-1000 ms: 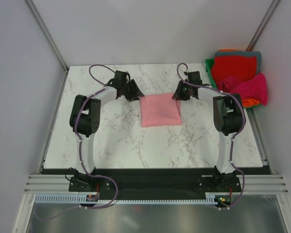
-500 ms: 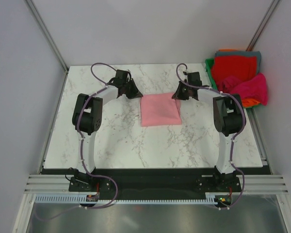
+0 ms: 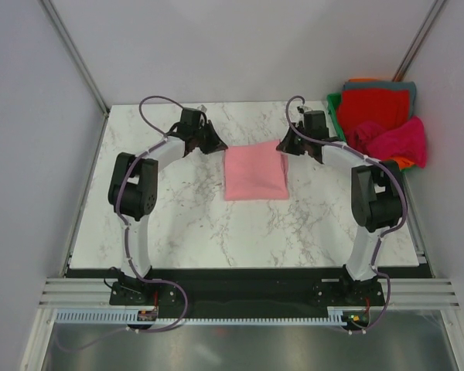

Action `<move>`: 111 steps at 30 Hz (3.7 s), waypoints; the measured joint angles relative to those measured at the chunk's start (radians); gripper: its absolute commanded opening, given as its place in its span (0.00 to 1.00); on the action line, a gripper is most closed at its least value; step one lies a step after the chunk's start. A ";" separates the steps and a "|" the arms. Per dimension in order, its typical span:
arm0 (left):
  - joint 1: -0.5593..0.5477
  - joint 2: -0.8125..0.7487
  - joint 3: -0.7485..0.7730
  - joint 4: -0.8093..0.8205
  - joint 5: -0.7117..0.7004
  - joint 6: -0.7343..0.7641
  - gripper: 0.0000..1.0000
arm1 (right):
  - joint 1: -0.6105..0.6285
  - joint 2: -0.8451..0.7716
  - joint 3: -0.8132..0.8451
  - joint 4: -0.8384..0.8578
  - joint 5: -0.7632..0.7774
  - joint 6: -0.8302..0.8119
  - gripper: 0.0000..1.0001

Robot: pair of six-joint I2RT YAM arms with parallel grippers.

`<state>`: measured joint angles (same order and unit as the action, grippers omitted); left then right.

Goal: Fold and stack the t-shirts
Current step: Fold the tshirt, then neatly place the folded tshirt to the corner

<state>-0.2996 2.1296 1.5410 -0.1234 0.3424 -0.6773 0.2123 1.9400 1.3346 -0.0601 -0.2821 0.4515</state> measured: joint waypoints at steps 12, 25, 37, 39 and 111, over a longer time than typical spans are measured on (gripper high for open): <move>-0.021 0.002 0.072 -0.011 0.026 0.005 0.02 | -0.003 -0.067 -0.075 -0.016 0.082 0.021 0.00; -0.022 0.092 0.173 -0.139 -0.005 0.018 0.80 | -0.025 0.013 -0.079 -0.040 0.126 0.052 0.62; -0.029 0.067 0.128 -0.190 -0.051 0.039 0.65 | -0.025 -0.030 -0.117 -0.027 0.157 0.051 0.57; -0.030 0.067 0.123 -0.196 -0.047 0.039 0.61 | -0.026 -0.030 -0.122 -0.020 0.157 0.053 0.56; 0.124 -0.603 -0.167 -0.390 -0.630 0.058 0.87 | -0.026 -0.213 -0.340 0.245 0.123 0.131 0.60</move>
<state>-0.1761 1.5265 1.3739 -0.5137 -0.2874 -0.6193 0.1867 1.7271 0.9947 0.1848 -0.1589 0.5823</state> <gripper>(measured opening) 0.850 0.580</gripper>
